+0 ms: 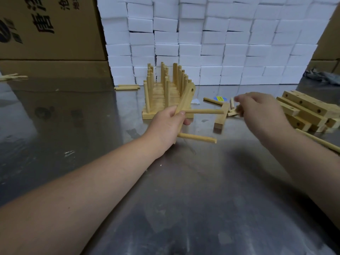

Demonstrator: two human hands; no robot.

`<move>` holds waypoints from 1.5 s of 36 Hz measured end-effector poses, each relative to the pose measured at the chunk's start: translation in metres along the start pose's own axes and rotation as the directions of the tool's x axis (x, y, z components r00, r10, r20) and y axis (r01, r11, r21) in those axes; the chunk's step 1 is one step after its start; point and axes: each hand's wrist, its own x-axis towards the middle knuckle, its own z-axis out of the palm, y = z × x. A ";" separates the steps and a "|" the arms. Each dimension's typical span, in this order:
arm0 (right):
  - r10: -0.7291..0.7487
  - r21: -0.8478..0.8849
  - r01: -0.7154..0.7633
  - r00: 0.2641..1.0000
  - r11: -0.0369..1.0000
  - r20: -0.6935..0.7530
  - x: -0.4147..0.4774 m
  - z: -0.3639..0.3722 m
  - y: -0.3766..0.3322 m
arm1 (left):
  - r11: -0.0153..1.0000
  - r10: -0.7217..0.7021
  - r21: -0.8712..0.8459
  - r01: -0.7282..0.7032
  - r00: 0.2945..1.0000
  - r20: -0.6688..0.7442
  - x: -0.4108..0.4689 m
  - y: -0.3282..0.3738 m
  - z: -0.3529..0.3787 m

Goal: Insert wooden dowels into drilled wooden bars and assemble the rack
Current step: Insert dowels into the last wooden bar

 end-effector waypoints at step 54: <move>0.274 -0.654 -0.189 0.961 0.732 0.029 0.019 -0.015 0.025 | 1.000 -0.024 0.020 0.022 0.998 0.065 0.003 -0.006 0.000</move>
